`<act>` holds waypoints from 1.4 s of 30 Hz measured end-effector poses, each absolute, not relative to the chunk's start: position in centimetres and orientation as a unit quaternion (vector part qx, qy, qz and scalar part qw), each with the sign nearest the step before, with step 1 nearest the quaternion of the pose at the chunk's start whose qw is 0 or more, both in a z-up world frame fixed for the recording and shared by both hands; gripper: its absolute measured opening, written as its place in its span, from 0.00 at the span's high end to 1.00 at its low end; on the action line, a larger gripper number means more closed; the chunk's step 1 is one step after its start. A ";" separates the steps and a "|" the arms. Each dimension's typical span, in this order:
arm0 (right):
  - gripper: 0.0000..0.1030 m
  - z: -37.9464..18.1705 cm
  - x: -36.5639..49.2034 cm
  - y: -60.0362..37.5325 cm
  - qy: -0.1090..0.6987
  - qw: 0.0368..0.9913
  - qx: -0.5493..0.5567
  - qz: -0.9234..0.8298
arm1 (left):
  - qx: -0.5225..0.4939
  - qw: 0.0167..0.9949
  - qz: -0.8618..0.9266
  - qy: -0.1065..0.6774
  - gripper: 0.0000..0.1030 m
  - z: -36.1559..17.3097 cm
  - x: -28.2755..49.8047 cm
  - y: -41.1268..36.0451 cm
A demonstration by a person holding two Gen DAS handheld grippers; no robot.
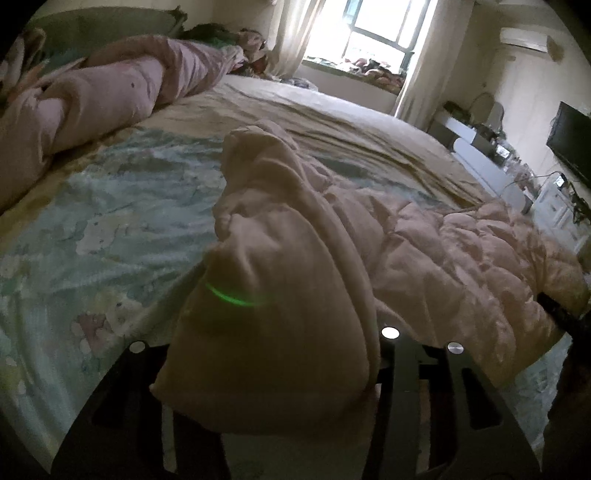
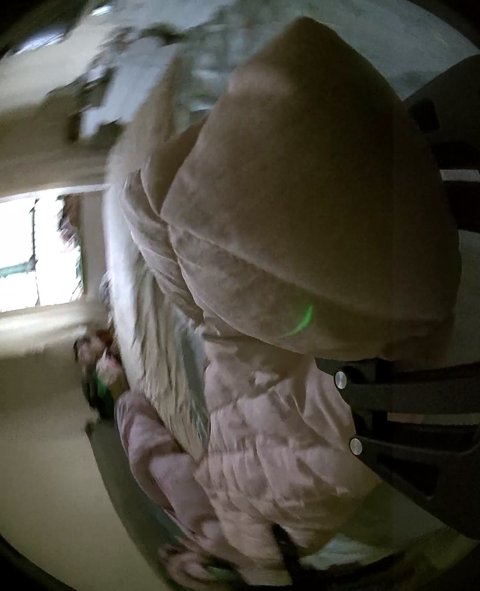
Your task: Fold large clothes
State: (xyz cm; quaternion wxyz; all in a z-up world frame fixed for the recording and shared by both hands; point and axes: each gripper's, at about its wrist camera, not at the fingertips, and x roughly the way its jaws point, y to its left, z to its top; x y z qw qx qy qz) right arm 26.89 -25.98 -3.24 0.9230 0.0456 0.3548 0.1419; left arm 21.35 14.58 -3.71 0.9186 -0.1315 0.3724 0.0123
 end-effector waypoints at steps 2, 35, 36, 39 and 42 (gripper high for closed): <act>0.61 -4.7 27.5 -26.6 0.382 0.913 0.076 0.122 | -0.130 0.916 0.015 0.380 0.61 -4.4 21.3 14.8; 0.04 5.0 11.6 -24.9 0.273 0.960 0.024 0.058 | -0.065 0.950 0.040 0.303 0.09 3.6 8.6 11.0; 0.04 5.3 10.9 -24.4 0.268 0.961 0.020 0.062 | -0.064 0.951 0.039 0.301 0.09 3.9 8.2 10.7; 0.04 6.0 8.8 -23.1 0.254 0.964 0.010 0.080 | -0.065 0.952 0.034 0.295 0.09 4.3 6.4 10.0; 0.04 6.0 7.2 -22.0 0.248 0.964 0.004 0.095 | -0.064 0.954 0.029 0.291 0.09 4.2 4.9 9.5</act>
